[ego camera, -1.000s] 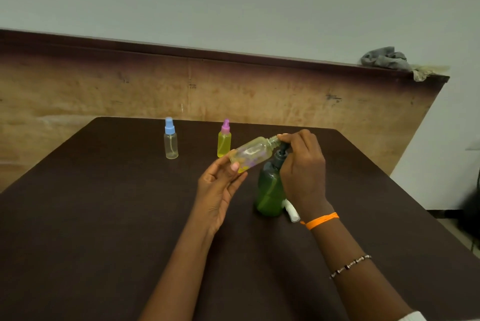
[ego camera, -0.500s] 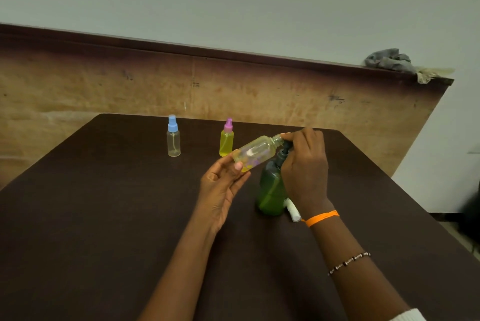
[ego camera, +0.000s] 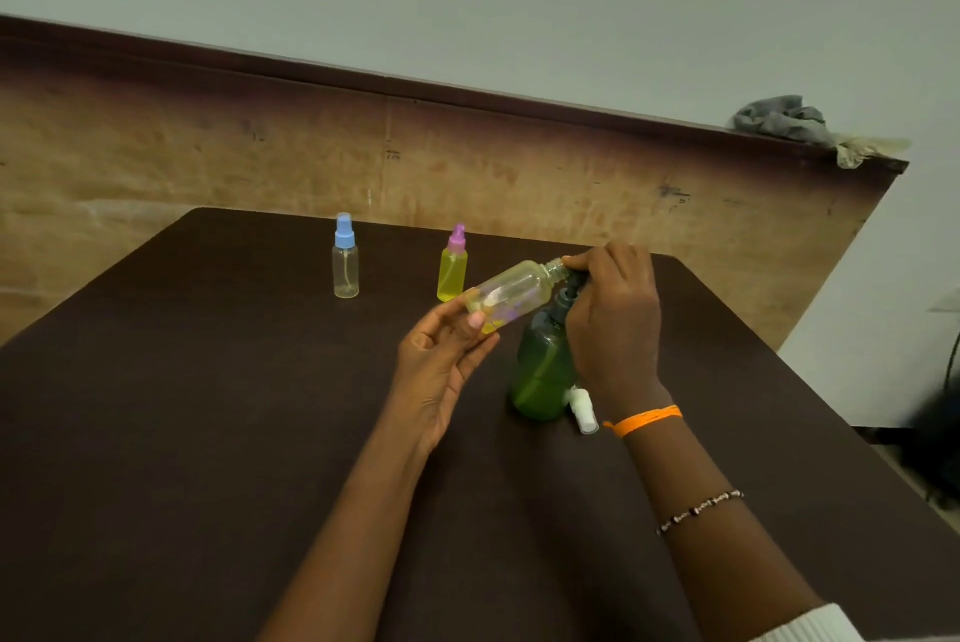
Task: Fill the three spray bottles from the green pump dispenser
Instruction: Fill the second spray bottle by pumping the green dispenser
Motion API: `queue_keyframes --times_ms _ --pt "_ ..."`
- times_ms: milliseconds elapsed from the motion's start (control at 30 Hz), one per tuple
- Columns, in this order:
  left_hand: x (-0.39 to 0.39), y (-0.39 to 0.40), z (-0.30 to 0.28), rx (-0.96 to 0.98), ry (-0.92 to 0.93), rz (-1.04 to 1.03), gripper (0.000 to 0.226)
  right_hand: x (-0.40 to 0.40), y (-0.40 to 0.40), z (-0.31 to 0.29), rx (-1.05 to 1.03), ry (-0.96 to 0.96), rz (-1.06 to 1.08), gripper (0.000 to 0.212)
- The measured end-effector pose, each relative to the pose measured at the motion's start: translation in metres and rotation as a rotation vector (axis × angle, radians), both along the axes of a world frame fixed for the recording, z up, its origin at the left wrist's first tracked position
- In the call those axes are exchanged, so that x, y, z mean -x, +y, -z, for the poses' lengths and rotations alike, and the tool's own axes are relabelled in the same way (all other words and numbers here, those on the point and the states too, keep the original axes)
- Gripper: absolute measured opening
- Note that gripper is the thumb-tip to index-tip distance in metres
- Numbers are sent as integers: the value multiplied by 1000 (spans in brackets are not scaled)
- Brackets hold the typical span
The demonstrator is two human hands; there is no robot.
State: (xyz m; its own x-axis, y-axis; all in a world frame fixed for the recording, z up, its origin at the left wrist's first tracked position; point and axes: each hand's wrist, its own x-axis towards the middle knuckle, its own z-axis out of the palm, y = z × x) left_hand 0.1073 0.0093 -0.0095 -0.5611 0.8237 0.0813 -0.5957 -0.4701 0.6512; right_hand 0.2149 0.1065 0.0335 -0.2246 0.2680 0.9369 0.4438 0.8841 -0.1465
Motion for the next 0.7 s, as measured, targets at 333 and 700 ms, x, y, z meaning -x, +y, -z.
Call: queue_keyframes --times_ms 333,700 --pt "2 3 0 0 2 -1 33 1 -4 22 45 59 -15 35" --pt "4 5 3 1 18 -15 20 7 -5 28 64 107 -24 31"
